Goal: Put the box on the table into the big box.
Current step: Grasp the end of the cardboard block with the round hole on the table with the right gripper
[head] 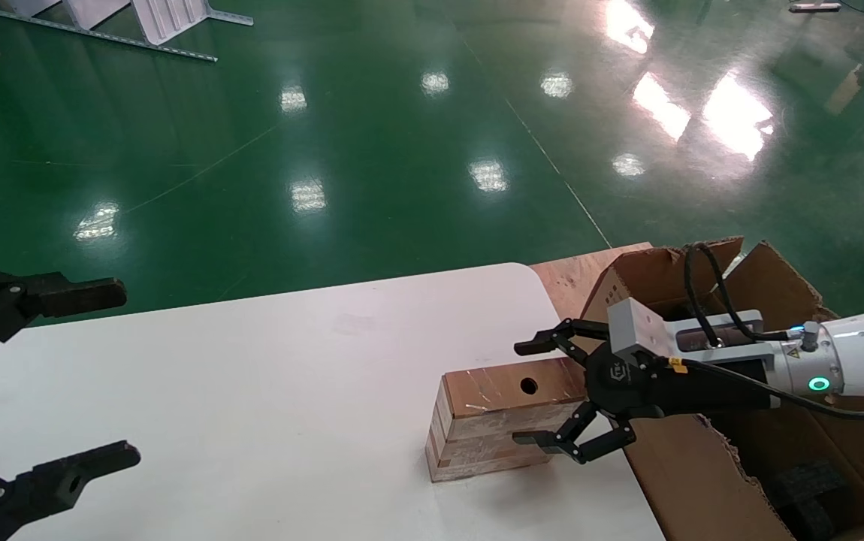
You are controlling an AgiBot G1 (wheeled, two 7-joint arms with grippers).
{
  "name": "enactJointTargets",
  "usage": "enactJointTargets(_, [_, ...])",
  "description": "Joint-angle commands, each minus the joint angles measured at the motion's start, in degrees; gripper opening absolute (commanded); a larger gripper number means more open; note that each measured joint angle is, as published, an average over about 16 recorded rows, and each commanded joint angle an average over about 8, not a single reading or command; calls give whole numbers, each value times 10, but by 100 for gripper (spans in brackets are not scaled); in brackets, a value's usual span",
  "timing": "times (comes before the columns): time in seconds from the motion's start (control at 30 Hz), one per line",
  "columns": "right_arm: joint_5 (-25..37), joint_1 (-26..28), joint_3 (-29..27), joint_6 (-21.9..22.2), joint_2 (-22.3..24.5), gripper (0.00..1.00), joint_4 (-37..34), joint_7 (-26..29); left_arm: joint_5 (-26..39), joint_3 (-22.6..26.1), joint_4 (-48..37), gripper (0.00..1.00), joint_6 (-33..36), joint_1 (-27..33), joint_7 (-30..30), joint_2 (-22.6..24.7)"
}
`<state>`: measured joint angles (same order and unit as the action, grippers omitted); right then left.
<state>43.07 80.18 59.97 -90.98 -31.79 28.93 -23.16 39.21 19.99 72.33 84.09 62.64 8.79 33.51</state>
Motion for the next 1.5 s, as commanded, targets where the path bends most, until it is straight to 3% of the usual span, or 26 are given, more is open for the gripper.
enactJointTargets(0.03, [-3, 2, 5, 0, 1, 100, -1, -2, 0, 0, 0, 100, 0, 0, 0, 0])
enactJointTargets(0.8, [-33, 20, 59, 1, 7, 100, -6, -12, 0, 0, 0, 100, 0, 0, 0, 0])
enactJointTargets(1.27, [-35, 21, 62, 1, 7, 100, -6, -11, 0, 0, 0, 98, 0, 0, 0, 0])
enactJointTargets(1.33, [-35, 21, 62, 1, 7, 86, -6, -12, 0, 0, 0, 83, 0, 0, 0, 0])
enactJointTargets(1.5, [-34, 21, 61, 1, 7, 23, -6, -12, 0, 0, 0, 21, 0, 0, 0, 0])
